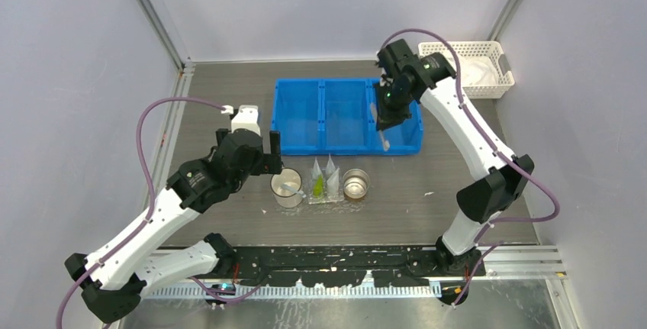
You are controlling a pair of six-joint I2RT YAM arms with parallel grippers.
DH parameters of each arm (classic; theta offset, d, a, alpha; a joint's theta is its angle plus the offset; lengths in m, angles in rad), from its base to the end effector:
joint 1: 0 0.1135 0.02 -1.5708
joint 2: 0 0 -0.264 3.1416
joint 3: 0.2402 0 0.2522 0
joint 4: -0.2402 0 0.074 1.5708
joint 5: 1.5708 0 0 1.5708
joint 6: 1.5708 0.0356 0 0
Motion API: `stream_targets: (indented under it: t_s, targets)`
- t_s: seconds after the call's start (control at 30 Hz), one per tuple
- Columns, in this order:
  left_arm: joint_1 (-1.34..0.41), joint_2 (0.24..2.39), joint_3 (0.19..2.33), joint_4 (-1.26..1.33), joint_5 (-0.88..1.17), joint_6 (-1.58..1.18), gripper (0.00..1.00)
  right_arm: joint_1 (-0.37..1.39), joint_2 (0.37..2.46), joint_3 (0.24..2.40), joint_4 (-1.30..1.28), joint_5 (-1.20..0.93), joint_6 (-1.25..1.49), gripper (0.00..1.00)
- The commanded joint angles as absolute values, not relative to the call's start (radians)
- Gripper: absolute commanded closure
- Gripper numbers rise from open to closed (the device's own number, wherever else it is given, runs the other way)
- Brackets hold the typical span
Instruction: Prepare toiletry sets of a toothbrush and toothpaste on the tray
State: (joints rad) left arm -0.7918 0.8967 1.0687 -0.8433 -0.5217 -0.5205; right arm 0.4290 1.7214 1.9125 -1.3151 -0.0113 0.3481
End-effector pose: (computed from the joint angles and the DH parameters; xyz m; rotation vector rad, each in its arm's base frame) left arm 0.1309 -0.1074 0.3556 0.0161 2.1455 -0.1766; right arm 0.3054 0.1402 0.3811 -0.1135 2.7192 0.2485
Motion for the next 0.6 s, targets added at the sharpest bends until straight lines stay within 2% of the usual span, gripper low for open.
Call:
stream_targets:
  t_s: [0.0, 0.33, 0.57]
  targets:
    - [-0.788, 0.872, 1.058, -0.784, -0.516, -0.54, 0.0, 0.542, 1.618, 1.864, -1.489, -0.153, 0.328, 0.89]
    - [-0.789, 0.841, 1.026, -0.766, -0.502, -0.554, 0.0, 0.609, 1.497, 1.653, -1.56, -0.263, 0.397, 0.87]
    - [-0.787, 0.838, 1.008, -0.753, -0.486, -0.557, 0.0, 0.685, 1.522, 1.601, -1.573, -0.294, 0.416, 0.86]
